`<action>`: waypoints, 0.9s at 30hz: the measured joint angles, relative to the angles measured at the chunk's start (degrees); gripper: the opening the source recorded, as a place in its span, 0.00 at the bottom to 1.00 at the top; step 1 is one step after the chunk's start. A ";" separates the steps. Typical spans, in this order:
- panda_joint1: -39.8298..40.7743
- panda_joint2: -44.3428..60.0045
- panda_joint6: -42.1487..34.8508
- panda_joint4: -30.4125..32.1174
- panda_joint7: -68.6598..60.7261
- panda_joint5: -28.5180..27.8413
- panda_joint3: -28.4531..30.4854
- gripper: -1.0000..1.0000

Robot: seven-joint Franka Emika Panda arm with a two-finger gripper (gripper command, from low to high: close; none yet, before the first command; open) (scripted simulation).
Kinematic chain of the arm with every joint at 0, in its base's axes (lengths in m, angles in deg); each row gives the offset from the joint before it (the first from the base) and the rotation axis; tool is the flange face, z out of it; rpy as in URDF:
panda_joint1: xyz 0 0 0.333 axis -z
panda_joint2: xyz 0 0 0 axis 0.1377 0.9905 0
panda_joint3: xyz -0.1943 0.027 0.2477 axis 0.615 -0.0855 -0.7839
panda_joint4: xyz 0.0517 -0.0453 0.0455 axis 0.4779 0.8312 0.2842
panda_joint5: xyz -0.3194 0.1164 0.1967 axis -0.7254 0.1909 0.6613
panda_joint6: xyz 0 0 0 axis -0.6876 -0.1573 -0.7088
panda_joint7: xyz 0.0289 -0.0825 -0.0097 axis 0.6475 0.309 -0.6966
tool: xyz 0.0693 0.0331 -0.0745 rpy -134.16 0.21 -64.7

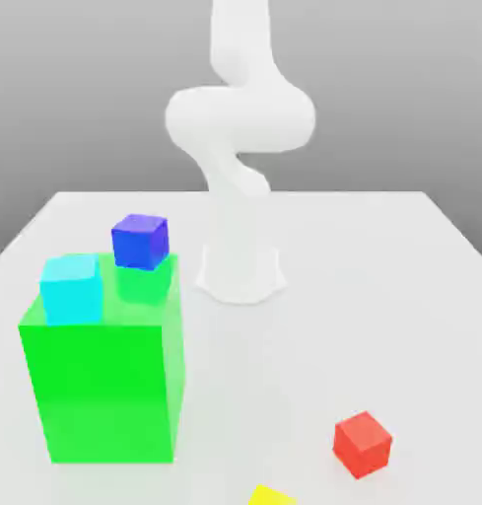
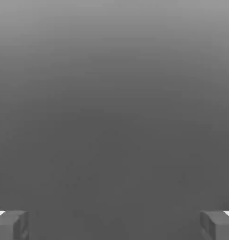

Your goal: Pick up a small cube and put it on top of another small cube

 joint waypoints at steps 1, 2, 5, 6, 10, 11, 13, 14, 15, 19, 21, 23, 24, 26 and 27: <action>-0.34 2.26 1.03 0.58 -0.23 -0.12 -0.40 0.50; -0.66 4.42 2.01 1.13 -0.46 -0.22 -0.80 0.50; -1.57 10.72 4.88 2.75 -1.10 -0.57 -1.98 0.50; -1.88 12.80 5.83 3.29 -1.29 -0.70 -2.37 0.50; -3.13 21.11 9.59 5.42 -2.01 -1.33 -3.93 0.50; -3.45 23.19 10.54 5.95 -2.18 -1.49 -4.31 0.50; -4.04 27.34 12.43 7.02 -2.48 -1.85 -5.13 0.50; -4.35 29.42 13.38 7.55 -2.64 -2.05 -5.52 0.50; -4.69 31.50 14.32 8.08 -2.77 -2.28 -5.88 0.50; -6.73 39.82 18.08 10.21 -3.22 -3.27 -7.16 0.50; -7.69 43.99 19.96 11.27 -3.44 -3.77 -7.53 0.50; -8.31 48.15 21.85 12.33 -3.68 -4.25 -7.95 0.50; -8.65 50.23 22.80 12.84 -3.79 -4.49 -8.17 0.50; -9.49 54.40 25.60 12.68 -3.10 -5.69 -7.52 0.50; -10.04 56.48 27.19 12.38 -2.69 -6.29 -6.90 0.50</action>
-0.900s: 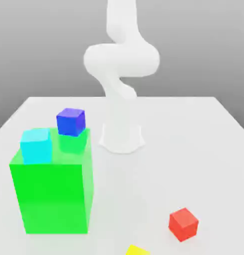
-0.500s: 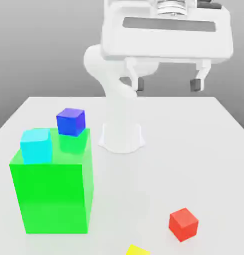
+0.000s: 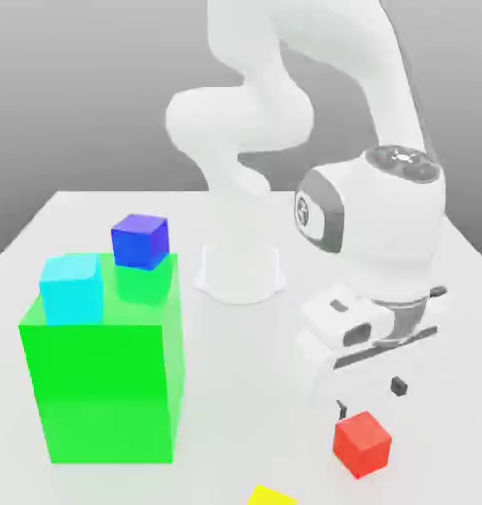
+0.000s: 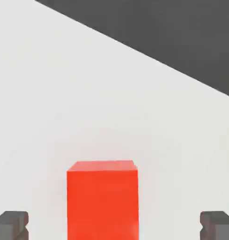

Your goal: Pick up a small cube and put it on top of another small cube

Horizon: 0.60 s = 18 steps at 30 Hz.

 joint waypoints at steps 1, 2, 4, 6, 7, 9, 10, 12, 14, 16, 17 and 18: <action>-0.58 2.08 1.61 -0.37 0.56 -0.76 0.70 0.50; -1.25 4.15 3.24 -0.76 1.06 -1.42 1.50 0.50; -1.88 6.01 4.72 -1.12 1.48 -1.96 2.25 0.00; -1.89 6.01 4.72 -1.12 1.52 -2.01 2.24 0.00; -1.89 6.01 4.72 -1.12 1.56 -2.04 2.23 0.00; -2.17 6.94 5.46 -1.30 1.81 -2.36 2.59 0.00; -1.99 6.38 5.03 -1.18 1.71 -2.24 2.37 0.00; -1.12 3.36 2.60 -0.57 0.84 -1.11 1.27 0.00; -0.31 -0.52 -0.49 0.22 -0.33 0.44 0.12 0.00; 0.38 -4.63 -3.83 0.95 -1.09 1.78 -0.08 0.00; 1.01 -6.70 -5.62 1.21 -0.82 2.00 0.54 0.00; 1.66 -8.77 -7.43 1.46 -0.45 2.11 1.24 0.00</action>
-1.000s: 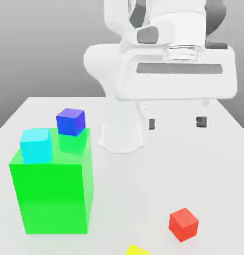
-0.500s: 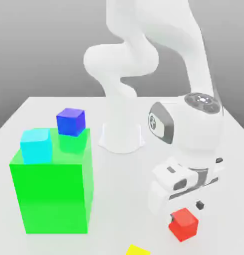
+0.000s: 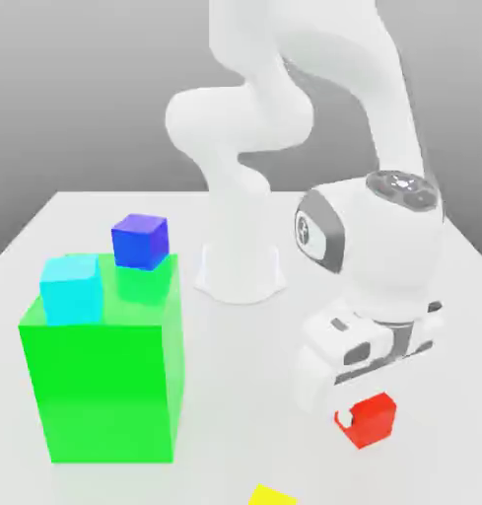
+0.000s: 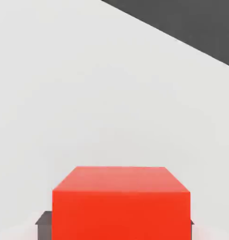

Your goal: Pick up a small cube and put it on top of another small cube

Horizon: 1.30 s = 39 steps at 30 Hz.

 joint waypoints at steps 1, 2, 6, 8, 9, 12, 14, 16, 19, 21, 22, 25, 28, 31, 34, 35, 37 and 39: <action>1.03 -2.07 -1.82 0.24 0.46 0.04 0.76 0.00; 2.57 -4.14 -3.66 0.47 0.98 0.02 1.42 0.00; 6.74 -12.44 -11.00 1.39 3.09 -0.06 3.28 0.00; 8.13 -16.59 -14.68 1.85 4.17 -0.10 4.42 0.00; 8.99 -18.67 -16.51 2.08 4.71 -0.13 5.01 0.00; 11.76 -24.90 -22.03 2.76 6.38 -0.24 6.82 0.00; 13.71 -29.07 -25.71 3.22 7.50 -0.31 7.96 0.00; 15.78 -33.23 -29.38 3.68 8.59 -0.33 8.98 0.00; 18.90 -39.47 -34.89 4.37 10.22 -0.36 10.49 0.00; 21.02 -43.63 -38.55 4.83 11.28 -0.35 11.47 0.00; 22.12 -45.73 -40.41 5.05 11.78 -0.32 11.92 0.00; 24.88 -50.62 -43.82 6.49 13.07 -0.34 13.20 0.00; 25.67 -49.77 -38.31 11.15 13.24 -0.67 13.78 0.00; 25.84 -49.23 -36.24 12.68 13.21 -0.75 13.88 1.00; 25.84 -49.23 -36.24 12.68 13.21 -0.75 13.88 1.00; 25.96 -48.95 -35.24 13.44 13.28 -0.97 13.89 1.00; 25.96 -49.63 -37.56 11.79 13.29 -0.91 13.69 1.00; 25.86 -50.85 -41.88 8.70 13.27 -0.65 13.36 1.00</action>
